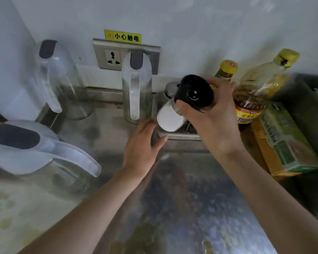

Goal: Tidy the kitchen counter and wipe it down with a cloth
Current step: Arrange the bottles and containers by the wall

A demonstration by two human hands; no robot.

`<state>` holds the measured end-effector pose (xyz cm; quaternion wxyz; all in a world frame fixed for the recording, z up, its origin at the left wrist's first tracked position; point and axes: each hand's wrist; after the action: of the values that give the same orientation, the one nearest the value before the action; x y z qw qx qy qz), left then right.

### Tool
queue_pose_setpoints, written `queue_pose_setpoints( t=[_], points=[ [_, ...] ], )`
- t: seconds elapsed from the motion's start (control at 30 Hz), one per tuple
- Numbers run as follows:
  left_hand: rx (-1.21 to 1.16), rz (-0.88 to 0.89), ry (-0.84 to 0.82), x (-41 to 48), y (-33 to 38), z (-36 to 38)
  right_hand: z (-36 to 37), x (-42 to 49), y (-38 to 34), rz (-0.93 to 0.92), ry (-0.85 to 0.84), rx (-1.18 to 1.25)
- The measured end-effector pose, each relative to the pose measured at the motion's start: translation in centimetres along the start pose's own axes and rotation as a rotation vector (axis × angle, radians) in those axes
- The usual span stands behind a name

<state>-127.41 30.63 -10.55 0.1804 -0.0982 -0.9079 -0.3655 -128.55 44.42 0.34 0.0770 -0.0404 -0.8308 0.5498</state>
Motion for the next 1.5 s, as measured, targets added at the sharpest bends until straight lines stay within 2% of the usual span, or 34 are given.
queue_pose_setpoints(
  t=[0.1,0.27,0.43,0.6,0.77,0.97,1.07,1.17,1.33,1.43,1.5],
  points=[
    [0.005,0.025,0.055,0.2,-0.3,0.0,0.9,1.1,0.2,-0.018,-0.014,-0.108],
    [-0.075,-0.055,0.101,0.7,-0.4,0.4,1.2,3.5,0.4,-0.043,-0.015,-0.268],
    [-0.098,-0.051,0.106,1.1,-0.9,0.9,1.5,4.7,1.7,0.016,-0.057,-0.298],
    [-0.093,-0.042,0.132,0.8,-0.9,1.1,2.1,4.9,2.8,-0.007,-0.081,-0.357],
    [-0.119,-0.036,0.148,0.4,-0.8,1.4,1.7,4.2,3.3,-0.124,-0.097,-0.563],
    [-0.122,-0.039,0.15,0.1,-0.9,1.6,1.6,4.4,4.9,-0.353,-0.092,-0.713],
    [-0.063,-0.014,0.122,-0.2,-0.9,1.4,1.5,4.6,5.6,-0.5,-0.039,-0.859],
    [-0.051,0.024,0.08,-0.8,-0.6,0.8,1.6,4.6,6.2,-0.551,0.021,-0.95],
    [-0.009,0.158,0.009,-3.7,1.2,-2.4,1.9,3.4,5.5,-0.528,0.041,-0.918],
    [-0.008,0.185,-0.06,-7.7,2.4,-6.0,2.5,0.8,4.0,-0.535,0.053,-0.764],
    [0.012,0.195,-0.114,-11.5,2.7,-8.7,3.4,-1.7,2.9,-0.524,-0.037,-0.594]
  ],
)
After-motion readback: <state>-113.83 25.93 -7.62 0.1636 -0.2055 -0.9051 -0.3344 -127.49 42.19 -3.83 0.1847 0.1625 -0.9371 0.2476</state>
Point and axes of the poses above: each hand's wrist, its own x-axis towards the middle knuckle, its own z-axis out of the palm, y = z × x, and after that the axes turned 11 degrees about z, right-handed
